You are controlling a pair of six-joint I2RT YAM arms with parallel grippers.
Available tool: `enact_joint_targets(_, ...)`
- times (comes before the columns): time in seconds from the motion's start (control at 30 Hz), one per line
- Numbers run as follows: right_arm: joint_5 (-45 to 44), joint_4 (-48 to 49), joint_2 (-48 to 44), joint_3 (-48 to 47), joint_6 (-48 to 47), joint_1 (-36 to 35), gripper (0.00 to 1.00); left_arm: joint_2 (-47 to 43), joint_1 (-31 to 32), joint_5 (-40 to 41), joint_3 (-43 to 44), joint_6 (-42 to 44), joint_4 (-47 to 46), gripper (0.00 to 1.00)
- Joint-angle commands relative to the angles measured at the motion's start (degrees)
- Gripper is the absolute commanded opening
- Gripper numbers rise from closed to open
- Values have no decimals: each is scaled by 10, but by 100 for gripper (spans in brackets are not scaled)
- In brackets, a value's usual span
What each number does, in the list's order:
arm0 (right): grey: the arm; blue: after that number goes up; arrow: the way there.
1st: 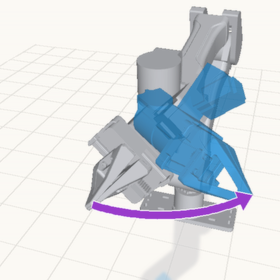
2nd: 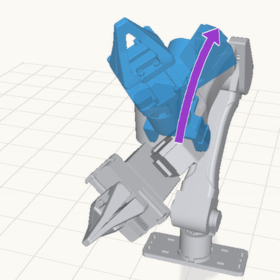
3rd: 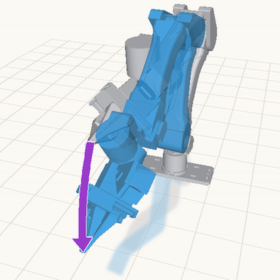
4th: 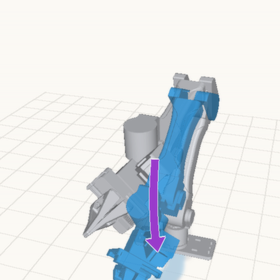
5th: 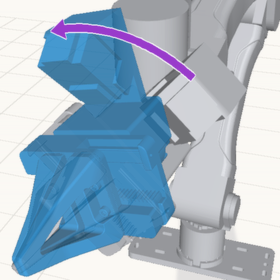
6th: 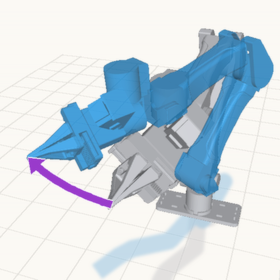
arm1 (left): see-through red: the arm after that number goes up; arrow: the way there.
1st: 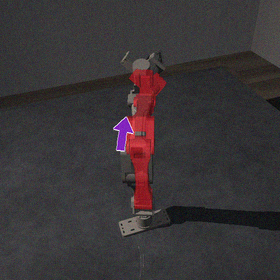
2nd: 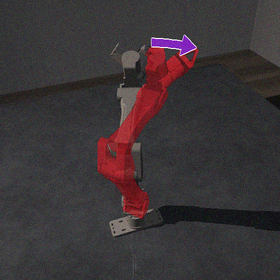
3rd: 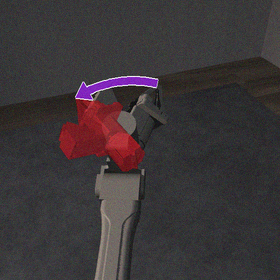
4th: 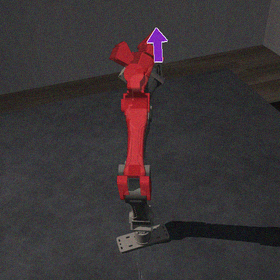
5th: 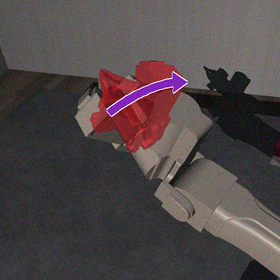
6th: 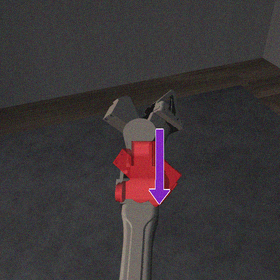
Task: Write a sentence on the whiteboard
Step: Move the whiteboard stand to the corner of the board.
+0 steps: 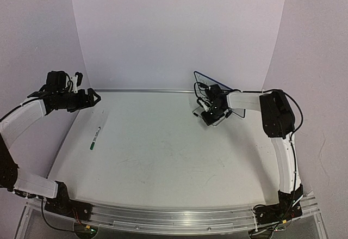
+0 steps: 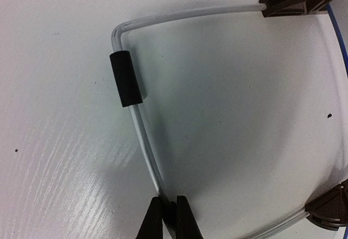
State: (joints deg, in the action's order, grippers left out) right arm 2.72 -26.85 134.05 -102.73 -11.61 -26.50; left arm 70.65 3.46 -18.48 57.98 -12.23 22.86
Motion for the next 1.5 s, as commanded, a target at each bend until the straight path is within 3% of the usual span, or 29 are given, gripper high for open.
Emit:
enact_joint_targets(0.0, 3, -65, -8, 36, 49, -52, 0, -9, 4, -6, -2, 0, -20, 94)
enact_joint_targets(0.47, -42, -61, 20, -13, 249, -189, 0, -13, 15, -7, -3, -3, -20, 94)
enact_joint_targets(0.6, -49, -66, 39, -53, 286, -221, 4, -13, 18, -7, -3, -3, -20, 94)
enact_joint_targets(0.93, -32, -109, 49, -179, 288, -289, 32, -14, 21, 1, -1, 3, -16, 94)
enact_joint_targets(1.13, 15, -133, -16, -252, 247, -334, 54, -12, 21, 15, -1, 5, -12, 95)
enact_joint_targets(1.27, 30, -133, -71, -261, 228, -350, 63, -10, 20, 18, 0, 6, -10, 95)
enact_joint_targets(1.47, -79, -137, -189, -206, 191, -350, 79, -19, 21, 38, 4, 4, -6, 95)
